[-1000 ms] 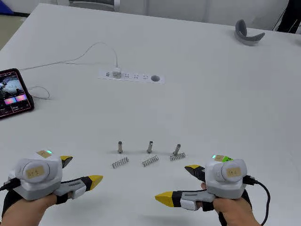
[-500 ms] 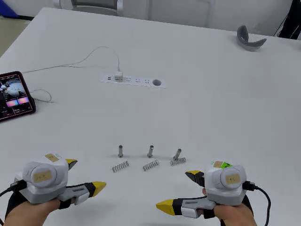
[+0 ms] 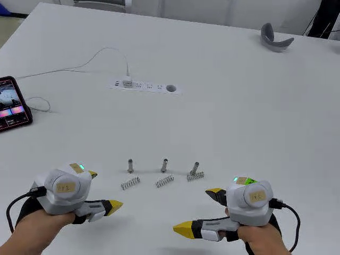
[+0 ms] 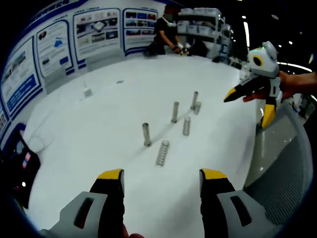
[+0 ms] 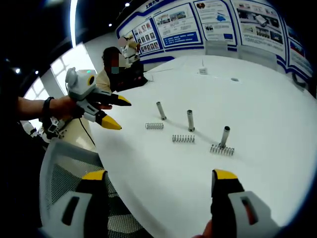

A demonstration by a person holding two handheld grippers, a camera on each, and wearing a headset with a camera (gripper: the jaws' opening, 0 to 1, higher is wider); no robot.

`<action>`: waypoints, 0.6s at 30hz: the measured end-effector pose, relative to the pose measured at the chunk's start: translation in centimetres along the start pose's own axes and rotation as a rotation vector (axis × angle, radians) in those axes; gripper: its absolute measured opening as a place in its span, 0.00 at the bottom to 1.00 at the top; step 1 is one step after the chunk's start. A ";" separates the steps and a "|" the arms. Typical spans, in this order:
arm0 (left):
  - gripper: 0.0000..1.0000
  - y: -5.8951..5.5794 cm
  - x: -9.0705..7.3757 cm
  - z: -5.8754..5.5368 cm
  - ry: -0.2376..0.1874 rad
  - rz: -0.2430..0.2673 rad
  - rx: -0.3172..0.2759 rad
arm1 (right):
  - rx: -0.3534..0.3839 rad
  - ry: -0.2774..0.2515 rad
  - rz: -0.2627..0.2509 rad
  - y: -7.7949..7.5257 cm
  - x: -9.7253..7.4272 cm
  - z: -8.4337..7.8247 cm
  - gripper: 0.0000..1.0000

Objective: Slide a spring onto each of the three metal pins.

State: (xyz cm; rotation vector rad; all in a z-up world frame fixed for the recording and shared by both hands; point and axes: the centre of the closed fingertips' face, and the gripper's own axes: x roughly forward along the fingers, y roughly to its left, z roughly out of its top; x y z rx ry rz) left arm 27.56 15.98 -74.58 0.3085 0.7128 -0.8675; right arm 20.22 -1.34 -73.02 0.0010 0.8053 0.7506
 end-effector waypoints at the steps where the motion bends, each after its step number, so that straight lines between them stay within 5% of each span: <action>1: 0.61 0.0 0.2 0.1 0.003 -0.001 0.009 | 0.002 -0.001 0.000 0.0 0.0 0.0 0.87; 18: 0.48 0.0 3.8 0.9 0.012 -0.013 -0.009 | 0.013 0.001 0.001 0.3 0.0 -0.4 0.86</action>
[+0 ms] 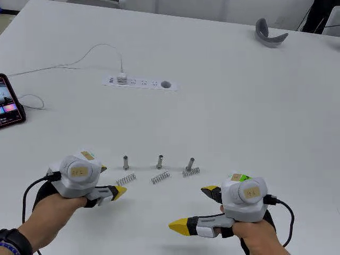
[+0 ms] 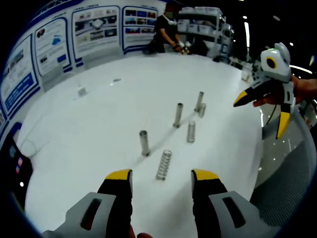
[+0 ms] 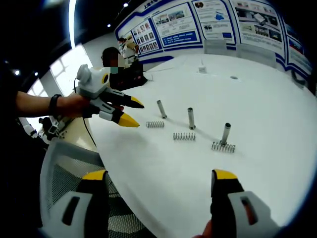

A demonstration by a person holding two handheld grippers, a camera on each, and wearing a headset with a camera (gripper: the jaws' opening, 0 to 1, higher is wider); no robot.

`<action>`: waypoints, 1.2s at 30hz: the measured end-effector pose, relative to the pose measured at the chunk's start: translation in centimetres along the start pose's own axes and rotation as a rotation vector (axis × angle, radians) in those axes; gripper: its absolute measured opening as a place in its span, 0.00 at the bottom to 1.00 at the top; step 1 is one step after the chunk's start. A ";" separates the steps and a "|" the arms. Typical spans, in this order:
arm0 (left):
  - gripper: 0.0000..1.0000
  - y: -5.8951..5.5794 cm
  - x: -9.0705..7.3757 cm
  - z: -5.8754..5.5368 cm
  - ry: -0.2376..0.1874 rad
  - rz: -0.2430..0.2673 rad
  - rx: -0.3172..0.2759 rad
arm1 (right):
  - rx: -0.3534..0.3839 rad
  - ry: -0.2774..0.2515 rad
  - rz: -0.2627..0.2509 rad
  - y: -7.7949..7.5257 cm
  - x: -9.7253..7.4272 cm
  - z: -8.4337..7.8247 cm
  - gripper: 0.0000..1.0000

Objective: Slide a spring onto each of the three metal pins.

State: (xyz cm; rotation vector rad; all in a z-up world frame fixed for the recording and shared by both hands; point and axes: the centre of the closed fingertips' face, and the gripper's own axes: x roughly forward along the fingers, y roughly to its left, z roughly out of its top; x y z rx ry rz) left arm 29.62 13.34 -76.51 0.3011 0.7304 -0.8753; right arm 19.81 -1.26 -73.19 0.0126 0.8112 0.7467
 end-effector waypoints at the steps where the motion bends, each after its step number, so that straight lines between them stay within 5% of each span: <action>1: 0.48 0.0 0.3 0.0 0.002 -0.002 -0.001 | 0.001 -0.001 -0.001 0.0 0.0 0.0 0.86; 16: 0.32 0.0 3.1 -1.2 0.048 0.002 -0.012 | 0.005 0.001 0.000 0.0 0.0 -0.2 0.86; 36: 0.11 0.3 3.6 -1.8 0.046 0.054 0.006 | 0.013 0.003 -0.006 -0.3 -0.4 -0.5 0.86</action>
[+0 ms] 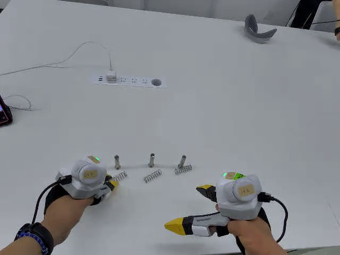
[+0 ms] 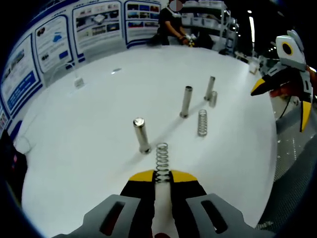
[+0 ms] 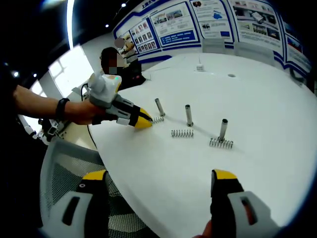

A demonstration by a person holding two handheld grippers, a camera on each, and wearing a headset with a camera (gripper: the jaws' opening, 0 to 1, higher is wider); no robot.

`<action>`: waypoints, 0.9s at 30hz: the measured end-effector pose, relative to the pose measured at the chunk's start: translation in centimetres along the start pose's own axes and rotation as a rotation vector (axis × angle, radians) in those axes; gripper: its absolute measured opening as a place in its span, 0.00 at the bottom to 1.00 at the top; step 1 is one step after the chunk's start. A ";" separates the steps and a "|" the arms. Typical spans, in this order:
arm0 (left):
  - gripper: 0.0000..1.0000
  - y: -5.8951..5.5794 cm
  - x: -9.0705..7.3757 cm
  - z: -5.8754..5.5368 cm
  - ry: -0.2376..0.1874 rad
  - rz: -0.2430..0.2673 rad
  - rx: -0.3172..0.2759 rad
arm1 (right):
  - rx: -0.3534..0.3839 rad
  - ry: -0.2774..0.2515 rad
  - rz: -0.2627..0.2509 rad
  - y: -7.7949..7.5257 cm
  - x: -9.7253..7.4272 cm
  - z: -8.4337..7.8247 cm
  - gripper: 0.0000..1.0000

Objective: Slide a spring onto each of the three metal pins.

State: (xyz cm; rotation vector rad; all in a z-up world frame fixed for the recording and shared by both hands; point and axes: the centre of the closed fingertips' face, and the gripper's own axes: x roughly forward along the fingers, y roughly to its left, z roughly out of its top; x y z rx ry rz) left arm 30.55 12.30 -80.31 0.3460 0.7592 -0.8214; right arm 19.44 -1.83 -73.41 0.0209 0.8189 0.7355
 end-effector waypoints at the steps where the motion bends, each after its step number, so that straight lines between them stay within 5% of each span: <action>1: 0.11 -0.1 -0.1 0.0 0.001 -0.002 -0.002 | -0.001 0.000 0.000 0.0 0.0 0.0 0.86; 19: 0.10 -0.5 -4.1 0.7 -0.056 -0.017 0.009 | 0.016 -0.025 0.023 0.4 0.0 0.7 0.84; 27: 0.10 -1.2 -6.4 1.2 -0.081 -0.031 0.067 | 0.034 -0.062 0.061 1.1 0.1 1.8 0.78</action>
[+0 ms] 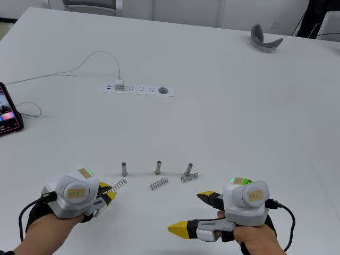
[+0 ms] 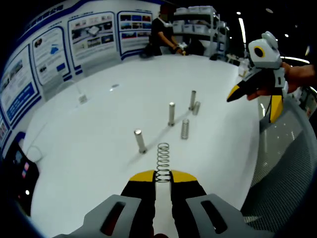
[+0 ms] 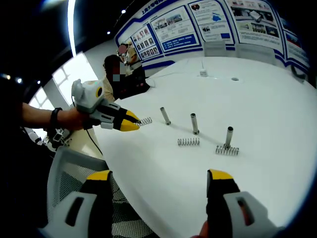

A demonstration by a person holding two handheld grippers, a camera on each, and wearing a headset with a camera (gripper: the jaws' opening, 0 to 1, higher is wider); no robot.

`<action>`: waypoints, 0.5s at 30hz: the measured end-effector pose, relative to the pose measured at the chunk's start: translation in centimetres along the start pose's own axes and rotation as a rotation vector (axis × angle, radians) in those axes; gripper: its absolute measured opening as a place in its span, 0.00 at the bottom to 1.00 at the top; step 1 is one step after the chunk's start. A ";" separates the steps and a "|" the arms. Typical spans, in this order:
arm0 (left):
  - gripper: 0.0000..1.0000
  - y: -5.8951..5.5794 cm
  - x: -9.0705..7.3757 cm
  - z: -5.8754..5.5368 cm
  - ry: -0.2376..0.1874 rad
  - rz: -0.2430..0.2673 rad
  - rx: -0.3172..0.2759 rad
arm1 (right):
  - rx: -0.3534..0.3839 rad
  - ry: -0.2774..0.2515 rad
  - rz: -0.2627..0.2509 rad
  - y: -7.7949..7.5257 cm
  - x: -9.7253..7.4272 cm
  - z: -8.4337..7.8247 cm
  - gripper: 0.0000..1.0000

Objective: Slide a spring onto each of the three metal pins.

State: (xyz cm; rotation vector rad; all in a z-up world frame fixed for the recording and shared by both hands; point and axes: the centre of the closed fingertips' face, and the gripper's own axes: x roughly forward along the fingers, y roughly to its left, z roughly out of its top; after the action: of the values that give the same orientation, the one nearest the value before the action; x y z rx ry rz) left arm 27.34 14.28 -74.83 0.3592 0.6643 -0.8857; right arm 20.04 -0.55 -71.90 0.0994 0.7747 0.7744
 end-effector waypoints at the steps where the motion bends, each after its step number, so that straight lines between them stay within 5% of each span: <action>1: 0.10 0.0 -0.3 0.2 -0.006 -0.001 -0.002 | 0.004 -0.010 0.007 0.1 0.0 0.2 0.77; 15: 0.10 -1.8 -3.1 3.7 -0.075 -0.044 0.041 | 0.006 -0.048 0.064 1.1 0.5 1.6 0.69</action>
State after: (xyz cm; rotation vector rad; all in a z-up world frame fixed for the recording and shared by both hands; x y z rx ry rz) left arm 25.90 13.08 -70.04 0.3475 0.5877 -0.9517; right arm 20.65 0.89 -70.59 0.1480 0.7313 0.8275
